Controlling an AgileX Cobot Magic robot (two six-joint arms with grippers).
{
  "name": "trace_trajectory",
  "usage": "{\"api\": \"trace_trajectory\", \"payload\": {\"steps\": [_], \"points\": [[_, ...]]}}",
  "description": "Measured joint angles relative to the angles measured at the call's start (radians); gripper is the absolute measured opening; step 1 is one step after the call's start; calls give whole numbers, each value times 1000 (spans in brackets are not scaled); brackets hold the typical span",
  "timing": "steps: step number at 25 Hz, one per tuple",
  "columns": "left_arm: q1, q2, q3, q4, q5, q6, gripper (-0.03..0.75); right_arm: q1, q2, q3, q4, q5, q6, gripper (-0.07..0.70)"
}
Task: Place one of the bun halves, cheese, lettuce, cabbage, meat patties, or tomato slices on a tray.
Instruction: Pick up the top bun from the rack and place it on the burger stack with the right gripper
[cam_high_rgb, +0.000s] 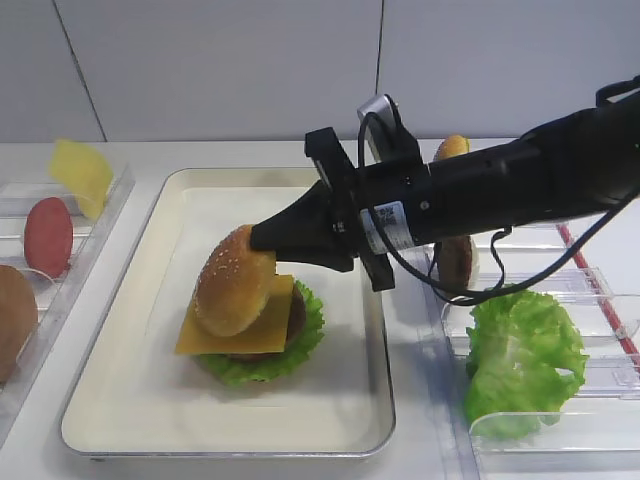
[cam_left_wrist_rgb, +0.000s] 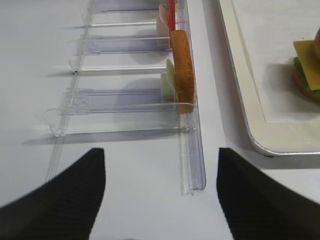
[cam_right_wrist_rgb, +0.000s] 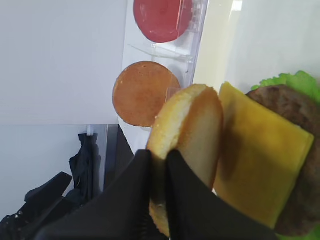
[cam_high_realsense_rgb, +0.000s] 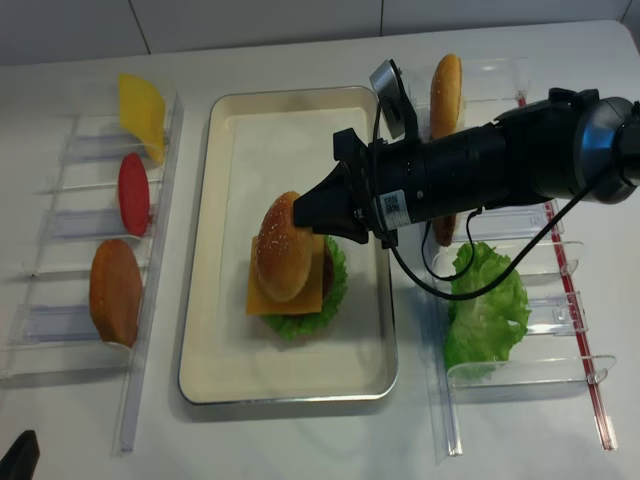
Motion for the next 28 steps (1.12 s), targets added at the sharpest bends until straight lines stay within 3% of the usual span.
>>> {"api": "trace_trajectory", "payload": {"steps": [15,28], "points": [[0,0,0,0,0,0,472,0,0,0,-42,-42,12,79],[0,0,0,0,0,0,472,0,2,0,-72,-116,-2,270]]}}
